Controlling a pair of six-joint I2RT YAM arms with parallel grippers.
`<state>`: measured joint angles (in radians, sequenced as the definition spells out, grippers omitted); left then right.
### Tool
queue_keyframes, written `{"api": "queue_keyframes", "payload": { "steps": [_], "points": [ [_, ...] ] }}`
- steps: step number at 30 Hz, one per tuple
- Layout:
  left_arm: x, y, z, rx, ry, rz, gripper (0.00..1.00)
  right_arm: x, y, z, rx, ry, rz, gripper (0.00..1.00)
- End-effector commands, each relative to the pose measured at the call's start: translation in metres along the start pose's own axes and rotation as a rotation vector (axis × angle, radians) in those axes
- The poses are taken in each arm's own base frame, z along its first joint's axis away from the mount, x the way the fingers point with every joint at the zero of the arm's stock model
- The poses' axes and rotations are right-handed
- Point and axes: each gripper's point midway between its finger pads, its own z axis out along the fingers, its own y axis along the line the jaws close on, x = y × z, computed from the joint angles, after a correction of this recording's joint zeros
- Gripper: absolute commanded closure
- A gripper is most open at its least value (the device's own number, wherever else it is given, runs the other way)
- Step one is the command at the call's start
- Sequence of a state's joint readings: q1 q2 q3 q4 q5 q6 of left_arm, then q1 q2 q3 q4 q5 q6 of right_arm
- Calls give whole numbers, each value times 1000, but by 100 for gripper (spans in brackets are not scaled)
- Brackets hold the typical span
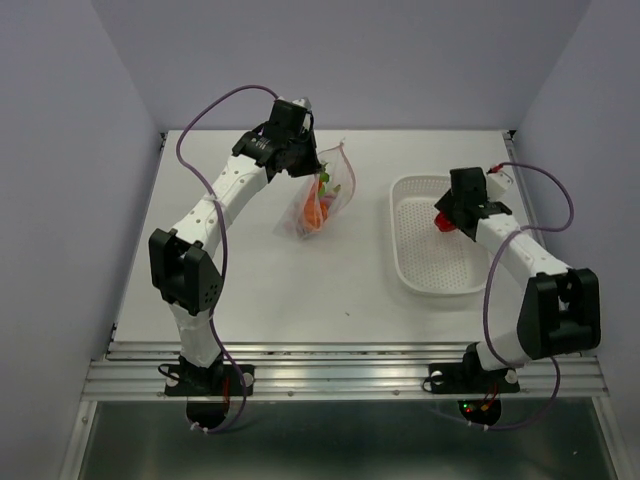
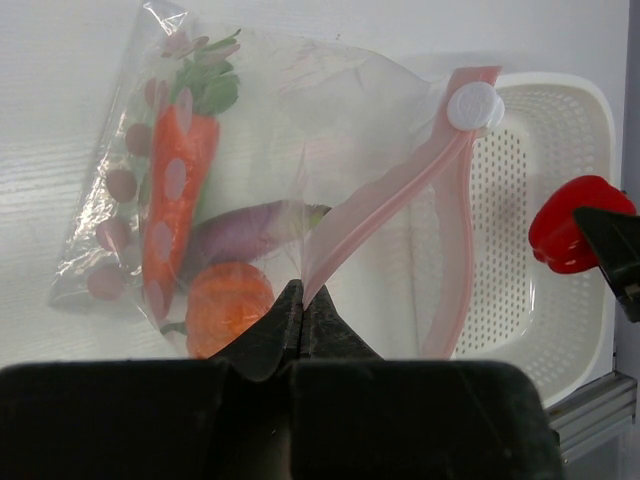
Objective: Place the food in the zip-top bag and seal the zipper
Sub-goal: Pick up the fake vegetable from the bin, then place the fake vegetable in the zipper food storage bag.
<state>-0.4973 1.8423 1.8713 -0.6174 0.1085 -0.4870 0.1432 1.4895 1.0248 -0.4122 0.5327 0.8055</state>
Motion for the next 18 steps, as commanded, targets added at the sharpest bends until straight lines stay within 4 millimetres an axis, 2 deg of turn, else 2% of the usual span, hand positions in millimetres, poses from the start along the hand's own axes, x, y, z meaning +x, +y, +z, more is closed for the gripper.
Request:
{"api": "queue_keyframes", "payload": {
  "steps": [1, 2, 4, 5, 6, 8, 9, 10, 11, 13, 14, 15, 16, 17, 18],
  "points": [
    [-13, -12, -16, 37, -52, 20, 100, -43, 62, -51, -408, -89, -53, 68],
    [-14, -11, -17, 37, -56, 18, 100, -46, 79, -74, -545, -84, -85, 68],
    [-13, -11, -17, 36, -52, 18, 100, -56, 102, -105, -726, -109, -110, 68],
    [-13, -11, -17, 36, -52, 18, 100, -50, 117, -127, -864, -74, -145, 67],
    [-13, -12, -17, 36, -52, 18, 100, -60, 130, -149, -971, -113, -148, 67],
    [-14, -11, -18, 34, -54, 17, 100, -60, 148, -183, -1127, -112, -172, 67],
    [-14, -11, -19, 34, -55, 18, 100, -60, 158, -207, -1237, -120, -196, 67],
    [-14, -11, -19, 33, -56, 17, 100, -60, 164, -219, -1286, -124, -205, 67],
    [-14, -12, -20, 35, -56, 18, 100, -58, 174, -240, -1355, -129, -219, 66],
    [-15, -13, -20, 39, -56, 17, 100, -54, 188, -255, -1406, -132, -246, 66],
    [-15, -14, -20, 45, -54, 16, 100, -51, 199, -275, -1453, -138, -266, 66],
    [-15, -14, -20, 45, -54, 16, 100, -46, 205, -282, -1481, -136, -283, 65],
    [-14, -15, -20, 47, -51, 14, 100, -38, 214, -282, -1491, -119, -296, 65],
    [-14, -15, -19, 46, -50, 13, 100, -27, 222, -292, -1516, -100, -310, 64],
    [-14, -14, -19, 45, -49, 13, 100, -28, 230, -302, -1539, -106, -321, 64]
  ]
}}
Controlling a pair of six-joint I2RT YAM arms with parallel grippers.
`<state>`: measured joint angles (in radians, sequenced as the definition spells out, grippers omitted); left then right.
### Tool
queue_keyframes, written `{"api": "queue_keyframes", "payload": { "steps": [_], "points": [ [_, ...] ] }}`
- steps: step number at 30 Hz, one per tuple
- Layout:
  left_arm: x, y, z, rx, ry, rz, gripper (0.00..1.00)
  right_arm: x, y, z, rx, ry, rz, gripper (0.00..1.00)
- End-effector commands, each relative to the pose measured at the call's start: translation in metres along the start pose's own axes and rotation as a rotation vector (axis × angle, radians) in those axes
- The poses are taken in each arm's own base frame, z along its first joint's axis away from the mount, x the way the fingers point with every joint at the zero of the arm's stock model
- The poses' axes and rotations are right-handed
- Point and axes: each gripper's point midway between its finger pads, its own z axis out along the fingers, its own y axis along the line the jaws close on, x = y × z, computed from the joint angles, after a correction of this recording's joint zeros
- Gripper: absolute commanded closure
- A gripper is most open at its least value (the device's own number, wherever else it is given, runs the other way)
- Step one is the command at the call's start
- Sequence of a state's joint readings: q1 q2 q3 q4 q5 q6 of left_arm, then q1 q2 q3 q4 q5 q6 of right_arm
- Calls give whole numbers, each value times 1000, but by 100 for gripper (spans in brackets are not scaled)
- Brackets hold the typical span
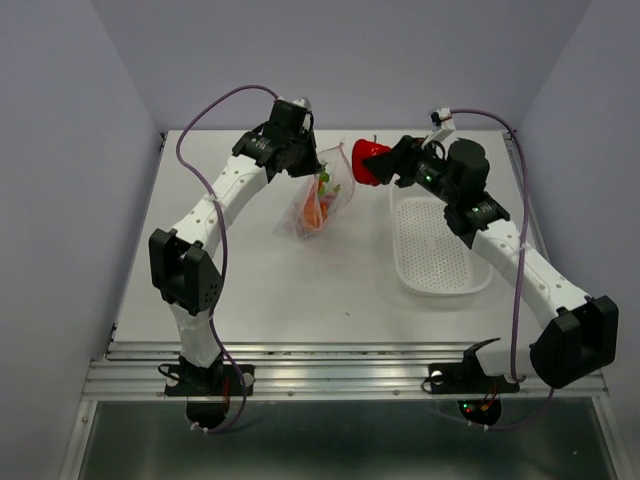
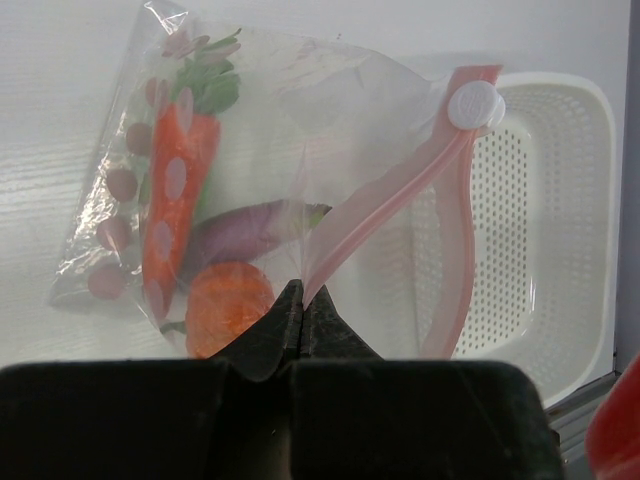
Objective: Place the food in the zip-top bag and seal the zipper
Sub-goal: Place the fake vegetable in the zipper food storage bag.
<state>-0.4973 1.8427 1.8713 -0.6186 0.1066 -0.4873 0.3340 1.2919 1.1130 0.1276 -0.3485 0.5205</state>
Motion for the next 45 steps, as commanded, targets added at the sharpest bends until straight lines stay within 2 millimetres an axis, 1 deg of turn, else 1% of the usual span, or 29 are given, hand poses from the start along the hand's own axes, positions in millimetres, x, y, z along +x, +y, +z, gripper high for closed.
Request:
{"api": "queue_keyframes", "payload": {
  "steps": [1, 3, 4, 5, 6, 7, 8, 10, 11, 13, 14, 16, 17, 19, 20, 22, 23, 24, 27, 29, 30, 31, 34, 35, 38, 39, 40, 43, 45],
  "points": [
    [-14, -14, -19, 45, -48, 11, 100, -15, 68, 21, -208, -26, -104, 64],
    [-13, -14, -19, 42, -47, 13, 100, -5, 72, 32, -202, -8, -103, 64],
    [-15, -14, -22, 44, -51, 13, 100, -4, 75, 36, -187, -12, -100, 64],
    [-14, -14, -21, 40, -52, 13, 100, -4, 65, 42, -137, -24, -86, 64],
    [-16, -13, -22, 39, -56, 12, 100, -1, 72, 42, -149, -13, -85, 64],
    [-15, -14, -23, 40, -54, 11, 100, 4, 66, 48, -100, -12, -73, 65],
    [-15, -14, -23, 42, -54, 11, 100, 4, 60, 50, -68, -19, -61, 64],
    [-15, -14, -23, 40, -54, 10, 100, 13, 48, 56, -5, -14, -49, 64],
    [-15, -13, -23, 39, -54, 9, 100, 17, 47, 57, 8, -10, -34, 65],
    [-15, -14, -24, 44, -55, 10, 100, 26, 35, 61, 50, 9, -31, 65],
    [-15, -14, -24, 44, -55, 10, 100, 31, 35, 62, 63, 18, -28, 65],
    [-15, -15, -25, 46, -57, 10, 100, 38, 25, 66, 100, 26, -26, 65],
    [-15, -15, -25, 48, -56, 12, 100, 42, 26, 68, 99, 33, -25, 65],
    [-16, -16, -26, 51, -55, 12, 100, 48, 23, 72, 108, 50, -22, 65],
    [-16, -15, -25, 50, -55, 9, 100, 55, 25, 77, 106, 65, -20, 65],
    [-15, -16, -25, 52, -53, 10, 100, 58, 19, 80, 130, 72, -15, 64],
    [-15, -16, -25, 52, -53, 10, 100, 62, 21, 81, 130, 79, -15, 64],
    [-16, -17, -27, 54, -56, 11, 100, 63, 18, 84, 144, 79, -13, 64],
    [-15, -16, -26, 52, -53, 10, 100, 67, 10, 88, 197, 82, -31, 59],
    [-16, -16, -26, 54, -54, 10, 100, 75, 9, 91, 232, 103, -50, 45],
    [-15, -17, -26, 54, -54, 11, 100, 73, 7, 93, 245, 97, -55, 39],
    [-16, -17, -27, 57, -56, 11, 100, 82, 7, 93, 255, 135, -61, 34],
    [-16, -17, -26, 57, -58, 11, 100, 83, 9, 95, 248, 149, -78, 22],
    [-16, -17, -26, 55, -57, 10, 100, 83, 15, 96, 234, 153, -83, 21],
    [-15, -16, -24, 53, -51, 10, 100, 79, 17, 95, 234, 149, -88, 14],
    [-15, -16, -24, 50, -51, 10, 100, 76, 18, 95, 233, 147, -90, 13],
    [-14, -16, -23, 51, -49, 10, 100, 76, 19, 94, 232, 149, -93, 8],
    [-15, -15, -23, 47, -50, 9, 100, 72, 22, 92, 227, 147, -100, 2],
    [-14, -15, -23, 47, -48, 11, 100, 68, 26, 89, 209, 146, -112, 1]
  ]
}}
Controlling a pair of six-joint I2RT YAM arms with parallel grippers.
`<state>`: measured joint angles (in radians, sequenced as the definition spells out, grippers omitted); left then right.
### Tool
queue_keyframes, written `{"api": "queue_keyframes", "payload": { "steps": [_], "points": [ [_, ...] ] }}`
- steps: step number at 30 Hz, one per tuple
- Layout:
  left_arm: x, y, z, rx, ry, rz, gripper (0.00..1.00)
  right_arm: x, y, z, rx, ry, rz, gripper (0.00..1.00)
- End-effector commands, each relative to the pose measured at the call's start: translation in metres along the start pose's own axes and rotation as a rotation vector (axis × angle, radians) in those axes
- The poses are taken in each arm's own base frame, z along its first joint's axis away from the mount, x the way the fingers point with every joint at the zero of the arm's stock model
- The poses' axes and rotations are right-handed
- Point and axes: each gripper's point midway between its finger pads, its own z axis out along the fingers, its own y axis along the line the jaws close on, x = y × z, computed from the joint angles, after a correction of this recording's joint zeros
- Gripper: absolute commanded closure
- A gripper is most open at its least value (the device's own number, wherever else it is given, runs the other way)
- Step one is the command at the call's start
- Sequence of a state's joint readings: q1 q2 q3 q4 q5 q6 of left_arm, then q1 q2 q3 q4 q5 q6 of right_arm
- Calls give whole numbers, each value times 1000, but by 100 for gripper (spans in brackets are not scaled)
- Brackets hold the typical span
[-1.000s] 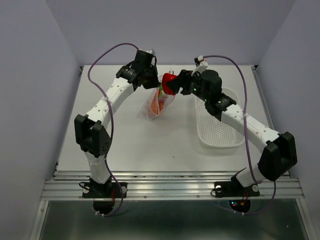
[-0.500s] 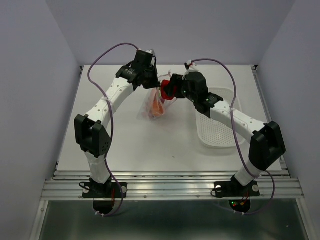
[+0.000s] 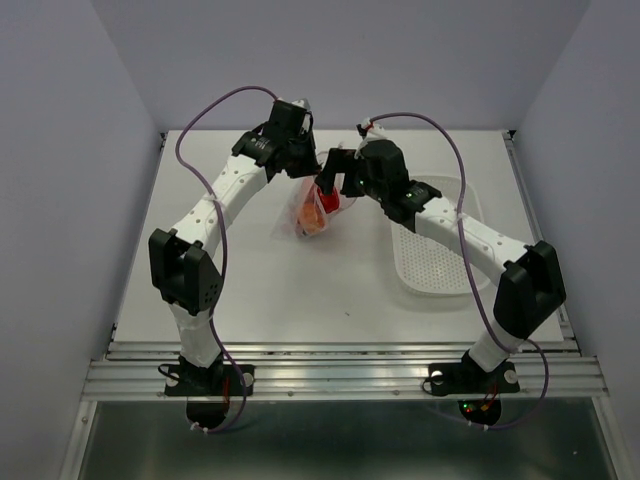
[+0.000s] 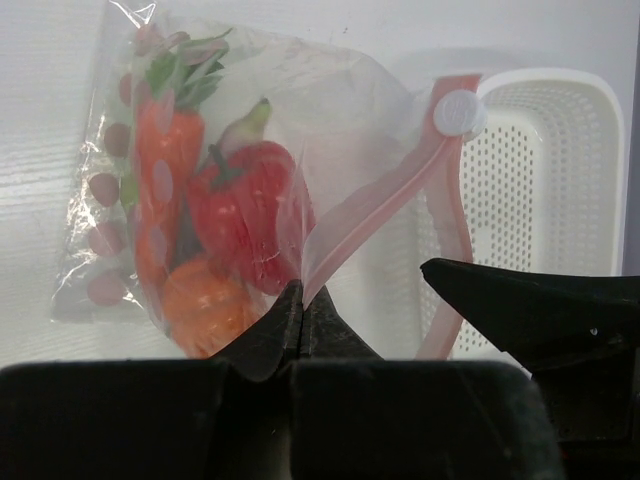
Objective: Place the food in the zip-top bag and seal the zipper
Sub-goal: Place the fake vegetable in the zipper food storage bag, then zip the zipper food storage bag at the center of the board.
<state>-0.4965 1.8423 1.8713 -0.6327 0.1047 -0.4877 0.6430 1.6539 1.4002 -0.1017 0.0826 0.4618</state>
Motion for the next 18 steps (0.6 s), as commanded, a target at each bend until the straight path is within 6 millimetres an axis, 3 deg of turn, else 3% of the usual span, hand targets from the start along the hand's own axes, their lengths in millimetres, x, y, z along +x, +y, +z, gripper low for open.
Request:
{"api": "queue_keyframes", "payload": {
  "steps": [1, 6, 10, 15, 18],
  "points": [
    [-15, -16, -21, 54, -55, 16, 100, -30, 24, -14, -75, -59, -39, 1],
    [-15, -16, -23, 60, -52, 26, 100, -47, 45, -39, -189, -85, -160, 0],
    [-13, -14, -27, 55, -47, 54, 100, -84, 55, -74, -264, -172, -248, 0],
    [-2, -13, -33, 82, -17, 113, 100, -121, 26, -97, -288, -239, -320, 0],
    [19, -17, -33, 165, 34, 185, 100, -132, -6, -102, -288, -244, -385, 0]
  ]
}}
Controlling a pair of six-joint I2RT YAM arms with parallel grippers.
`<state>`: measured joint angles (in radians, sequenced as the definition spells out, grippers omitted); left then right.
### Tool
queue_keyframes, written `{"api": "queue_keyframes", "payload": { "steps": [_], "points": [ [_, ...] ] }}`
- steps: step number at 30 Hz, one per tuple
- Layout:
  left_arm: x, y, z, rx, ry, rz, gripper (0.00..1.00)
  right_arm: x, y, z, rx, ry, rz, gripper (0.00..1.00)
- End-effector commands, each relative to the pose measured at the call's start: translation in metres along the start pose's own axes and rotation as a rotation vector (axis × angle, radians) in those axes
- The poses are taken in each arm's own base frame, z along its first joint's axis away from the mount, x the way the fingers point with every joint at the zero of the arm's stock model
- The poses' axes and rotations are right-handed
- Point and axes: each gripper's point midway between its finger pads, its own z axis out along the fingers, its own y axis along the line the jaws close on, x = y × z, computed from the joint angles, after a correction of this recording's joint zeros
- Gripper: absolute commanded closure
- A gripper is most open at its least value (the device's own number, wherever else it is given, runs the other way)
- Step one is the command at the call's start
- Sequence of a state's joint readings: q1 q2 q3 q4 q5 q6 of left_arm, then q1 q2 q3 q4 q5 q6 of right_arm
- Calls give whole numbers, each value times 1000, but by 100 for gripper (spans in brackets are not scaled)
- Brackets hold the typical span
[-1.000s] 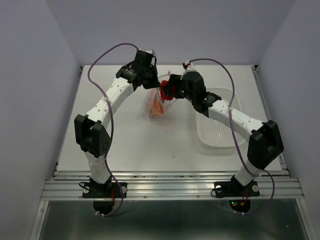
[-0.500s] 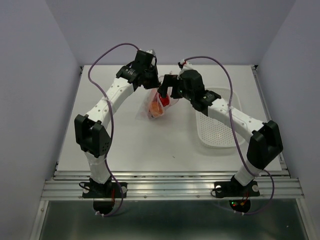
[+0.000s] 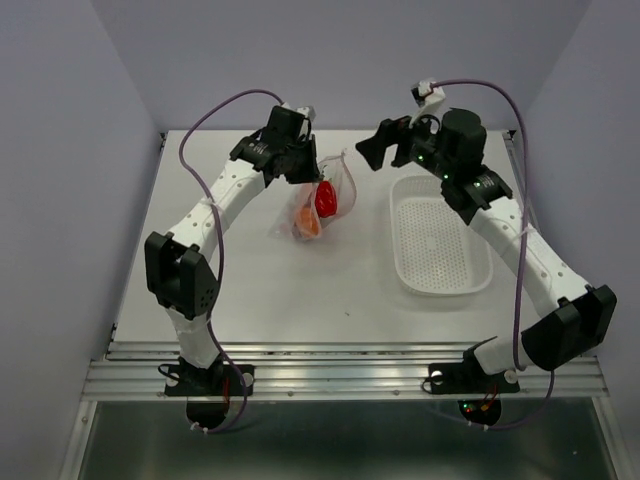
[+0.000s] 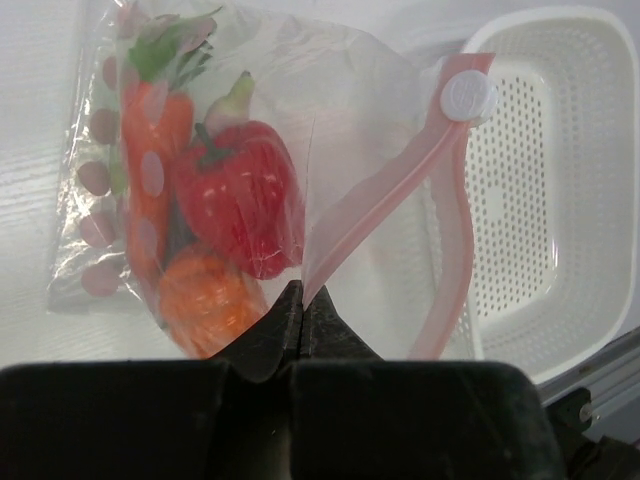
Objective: Place the food in the zip-top bag and seal the zipper
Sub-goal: Zip the zipper food storage bag at the center of the board.
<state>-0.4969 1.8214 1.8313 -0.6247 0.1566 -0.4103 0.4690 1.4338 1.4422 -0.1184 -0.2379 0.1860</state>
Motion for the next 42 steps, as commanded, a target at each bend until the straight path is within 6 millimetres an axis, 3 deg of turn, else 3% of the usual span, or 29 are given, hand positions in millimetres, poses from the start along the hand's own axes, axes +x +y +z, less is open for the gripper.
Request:
{"api": "queue_keyframes", "payload": {
  "steps": [1, 4, 8, 12, 16, 18, 19, 21, 22, 25, 26, 32, 38, 42],
  "points": [
    [8, -19, -32, 139, -4, 123, 100, -27, -15, -18, -103, -51, -167, 0],
    [15, -25, -42, 198, -2, 194, 100, -14, -27, -25, -189, -28, -301, 0],
    [32, -35, -58, 307, 26, 296, 100, 12, -15, -41, -428, -14, -467, 0],
    [45, -30, -69, 325, 17, 339, 100, 39, -8, -49, -574, -22, -618, 0],
    [51, -28, -76, 337, 21, 337, 100, 80, -5, -52, -714, 47, -617, 0],
    [58, -29, -76, 354, 36, 343, 100, 88, -6, -52, -772, 36, -727, 0],
    [57, -30, -79, 367, 28, 348, 100, 108, -2, -62, -827, 91, -683, 0],
    [60, -31, -80, 377, 32, 352, 100, 124, -6, -59, -883, 99, -727, 0],
    [60, -31, -81, 380, 26, 355, 100, 119, -5, -57, -897, 97, -730, 0],
    [62, -32, -83, 397, 24, 361, 100, 132, -6, -54, -942, 144, -630, 0],
    [63, -35, -84, 413, 23, 366, 100, 125, -5, -52, -949, 126, -628, 0],
    [68, -33, -83, 419, 27, 362, 100, 127, 3, -39, -1018, 72, -578, 0],
    [72, -32, -81, 424, 36, 355, 100, 129, 24, -24, -1052, 81, -584, 1],
    [72, -34, -82, 436, 30, 356, 100, 137, 33, -16, -1045, 113, -575, 7]
  ]
}}
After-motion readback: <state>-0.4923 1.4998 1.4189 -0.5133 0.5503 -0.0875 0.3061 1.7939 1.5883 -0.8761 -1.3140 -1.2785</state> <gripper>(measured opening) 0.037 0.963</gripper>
